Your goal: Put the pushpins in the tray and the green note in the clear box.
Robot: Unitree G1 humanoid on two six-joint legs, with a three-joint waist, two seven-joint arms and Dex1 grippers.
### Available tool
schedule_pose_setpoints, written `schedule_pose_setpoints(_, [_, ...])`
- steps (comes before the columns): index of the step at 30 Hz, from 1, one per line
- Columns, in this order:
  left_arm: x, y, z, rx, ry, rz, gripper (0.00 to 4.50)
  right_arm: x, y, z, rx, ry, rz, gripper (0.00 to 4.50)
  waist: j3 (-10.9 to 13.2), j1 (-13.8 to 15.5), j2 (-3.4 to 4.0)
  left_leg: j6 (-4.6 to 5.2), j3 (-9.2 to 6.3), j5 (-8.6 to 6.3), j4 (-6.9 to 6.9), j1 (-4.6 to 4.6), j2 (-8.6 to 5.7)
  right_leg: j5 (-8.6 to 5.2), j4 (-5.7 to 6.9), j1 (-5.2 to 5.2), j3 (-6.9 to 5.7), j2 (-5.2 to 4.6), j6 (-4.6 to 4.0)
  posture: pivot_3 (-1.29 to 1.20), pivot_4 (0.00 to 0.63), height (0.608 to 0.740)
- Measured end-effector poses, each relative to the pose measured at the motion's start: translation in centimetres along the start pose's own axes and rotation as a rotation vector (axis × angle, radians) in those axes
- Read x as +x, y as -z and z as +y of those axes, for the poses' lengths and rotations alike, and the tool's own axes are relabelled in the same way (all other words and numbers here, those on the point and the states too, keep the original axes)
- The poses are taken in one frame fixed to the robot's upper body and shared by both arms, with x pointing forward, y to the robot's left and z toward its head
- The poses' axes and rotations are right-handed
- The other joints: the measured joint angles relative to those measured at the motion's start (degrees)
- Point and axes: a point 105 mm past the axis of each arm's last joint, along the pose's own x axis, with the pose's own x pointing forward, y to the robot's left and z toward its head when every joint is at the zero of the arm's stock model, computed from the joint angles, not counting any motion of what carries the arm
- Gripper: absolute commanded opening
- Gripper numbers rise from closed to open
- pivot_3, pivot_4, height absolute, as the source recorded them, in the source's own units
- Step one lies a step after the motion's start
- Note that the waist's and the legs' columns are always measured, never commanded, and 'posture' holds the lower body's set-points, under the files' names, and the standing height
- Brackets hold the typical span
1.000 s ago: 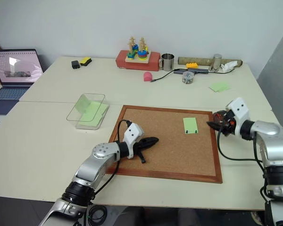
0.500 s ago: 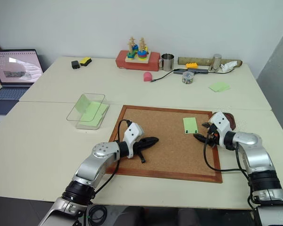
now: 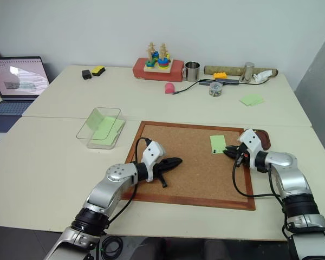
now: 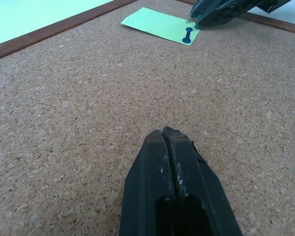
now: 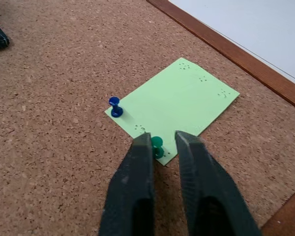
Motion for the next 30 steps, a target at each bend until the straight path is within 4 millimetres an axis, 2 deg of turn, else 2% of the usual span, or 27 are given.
schedule_pose_setpoints(8, [0.0,0.0,0.0,0.002,0.001,-0.001,0.0,-0.2,-0.1,0.0,0.018,0.0,-0.022,0.02,0.0,0.0,0.0,0.0,-0.01,0.0,0.0,-0.02,-0.01,0.0,-0.01,0.0,0.0,0.0,0.0,0.0,0.15,0.74])
schedule_pose_setpoints(14, [0.0,0.0,0.0,0.005,-0.001,-0.001,0.0,-0.7,-1.6,0.0,0.03,-0.002,-0.095,0.02,0.0,0.0,0.0,0.0,-0.02,0.0,-0.01,-0.02,0.0,-0.01,-0.01,0.0,0.0,0.0,0.01,0.0,0.15,0.74])
schedule_pose_setpoints(24, [0.1,0.1,-0.2,0.009,0.001,0.0,0.0,-1.7,-3.1,-0.4,0.106,0.019,-0.162,0.02,0.0,0.0,0.0,0.0,-0.02,0.0,-0.01,-0.02,0.0,-0.01,-0.01,0.0,0.0,0.0,0.02,0.0,0.15,0.74])
schedule_pose_setpoints(27, [0.1,0.1,-0.2,0.009,0.002,0.0,0.0,-2.2,-3.1,-1.3,0.124,0.075,-0.167,0.02,0.0,0.0,0.0,0.0,-0.01,0.0,-0.01,-0.02,-0.01,-0.01,-0.02,0.0,0.0,-0.01,0.02,0.0,0.15,0.74])
schedule_pose_setpoints(30, [0.1,0.1,-0.2,0.009,0.002,0.0,0.0,-3.0,-2.3,-3.1,0.126,0.17,-0.121,0.02,0.0,0.0,0.0,0.0,0.0,0.0,-0.01,-0.01,-0.01,-0.01,-0.02,-0.01,0.01,-0.01,0.02,0.0,0.15,0.74])
